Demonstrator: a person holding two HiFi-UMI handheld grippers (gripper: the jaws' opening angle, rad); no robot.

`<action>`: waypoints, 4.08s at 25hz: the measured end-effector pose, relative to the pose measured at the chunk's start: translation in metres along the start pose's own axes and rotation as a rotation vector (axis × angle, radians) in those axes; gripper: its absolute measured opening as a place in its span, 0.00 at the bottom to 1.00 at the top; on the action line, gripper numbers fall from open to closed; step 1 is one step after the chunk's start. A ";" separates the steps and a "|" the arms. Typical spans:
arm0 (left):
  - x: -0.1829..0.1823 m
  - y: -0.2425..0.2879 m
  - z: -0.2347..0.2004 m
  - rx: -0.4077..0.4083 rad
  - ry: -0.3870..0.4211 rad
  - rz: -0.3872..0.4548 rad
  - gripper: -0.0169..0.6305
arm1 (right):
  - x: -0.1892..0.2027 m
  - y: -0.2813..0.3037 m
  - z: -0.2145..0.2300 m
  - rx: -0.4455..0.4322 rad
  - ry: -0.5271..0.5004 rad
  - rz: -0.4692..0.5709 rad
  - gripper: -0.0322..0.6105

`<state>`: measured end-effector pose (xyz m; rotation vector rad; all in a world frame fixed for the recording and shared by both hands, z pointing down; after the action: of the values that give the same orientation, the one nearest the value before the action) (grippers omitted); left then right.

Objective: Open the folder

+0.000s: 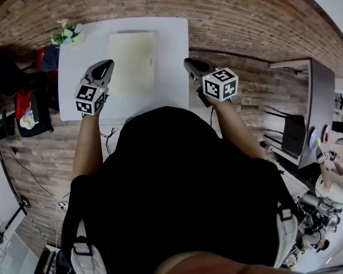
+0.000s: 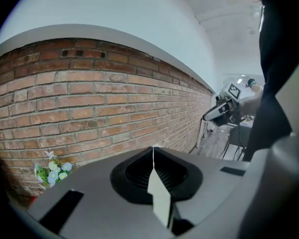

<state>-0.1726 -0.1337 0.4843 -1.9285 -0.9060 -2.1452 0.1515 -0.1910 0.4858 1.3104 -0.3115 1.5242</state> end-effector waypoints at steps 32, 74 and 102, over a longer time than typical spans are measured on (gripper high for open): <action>0.099 0.072 0.095 0.287 0.343 -0.280 0.08 | 0.071 -0.004 -0.001 0.021 0.060 -0.141 0.09; 0.208 0.103 0.164 0.408 0.615 -0.500 0.47 | 0.113 -0.009 0.002 0.019 0.120 -0.224 0.09; 0.215 0.101 0.165 0.313 0.674 -0.488 0.21 | 0.128 -0.012 -0.003 -0.018 0.114 -0.268 0.09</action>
<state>-0.0224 -0.0696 0.7229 -0.7908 -1.5198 -2.4398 0.1796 -0.1163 0.5862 1.1937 -0.0726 1.3589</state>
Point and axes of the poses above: the fingertips, and each gripper's own axes: y forward along the fingers, z to its right, x out of its underside, the point moved 6 cm from there along -y, backward along the fingers, and after that the axes turned 4 degrees about z, right-handed, at the moved point
